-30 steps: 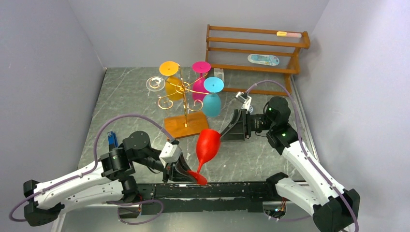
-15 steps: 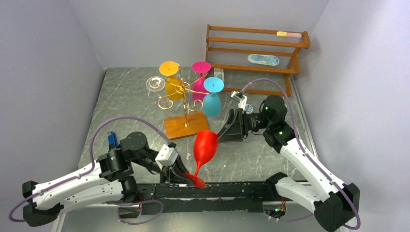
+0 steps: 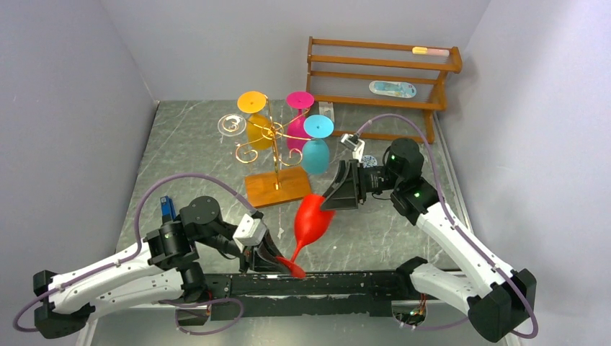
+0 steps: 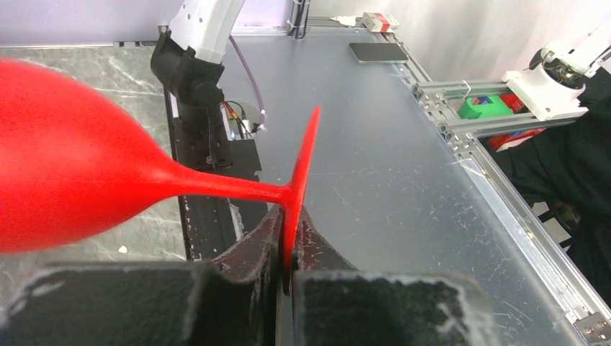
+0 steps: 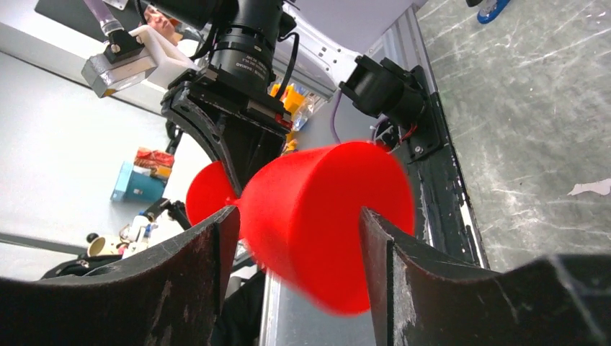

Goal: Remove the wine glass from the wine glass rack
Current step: Place the wine glass at the center of the board.

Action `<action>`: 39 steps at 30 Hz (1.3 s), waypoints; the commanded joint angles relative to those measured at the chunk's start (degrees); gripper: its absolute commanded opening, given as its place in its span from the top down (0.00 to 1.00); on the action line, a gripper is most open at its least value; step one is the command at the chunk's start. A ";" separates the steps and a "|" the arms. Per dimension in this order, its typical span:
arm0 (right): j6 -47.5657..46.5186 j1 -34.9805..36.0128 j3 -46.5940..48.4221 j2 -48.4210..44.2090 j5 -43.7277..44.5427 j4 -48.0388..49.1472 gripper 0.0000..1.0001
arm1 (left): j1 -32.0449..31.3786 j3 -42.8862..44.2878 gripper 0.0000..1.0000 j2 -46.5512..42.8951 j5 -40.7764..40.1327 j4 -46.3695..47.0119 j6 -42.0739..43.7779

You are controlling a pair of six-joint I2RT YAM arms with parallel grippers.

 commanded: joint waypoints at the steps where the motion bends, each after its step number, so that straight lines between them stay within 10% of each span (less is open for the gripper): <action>1: -1.65 0.71 1.91 0.56 1.87 -1.97 0.34 | 0.17 1.74 0.95 -0.24 -0.59 -0.48 2.26; 39: 12.61 0.60 -0.61 -1.87 -9.02 11.27 1.00 | 0.17 2.95 0.95 2.17 -3.34 -6.23 10.82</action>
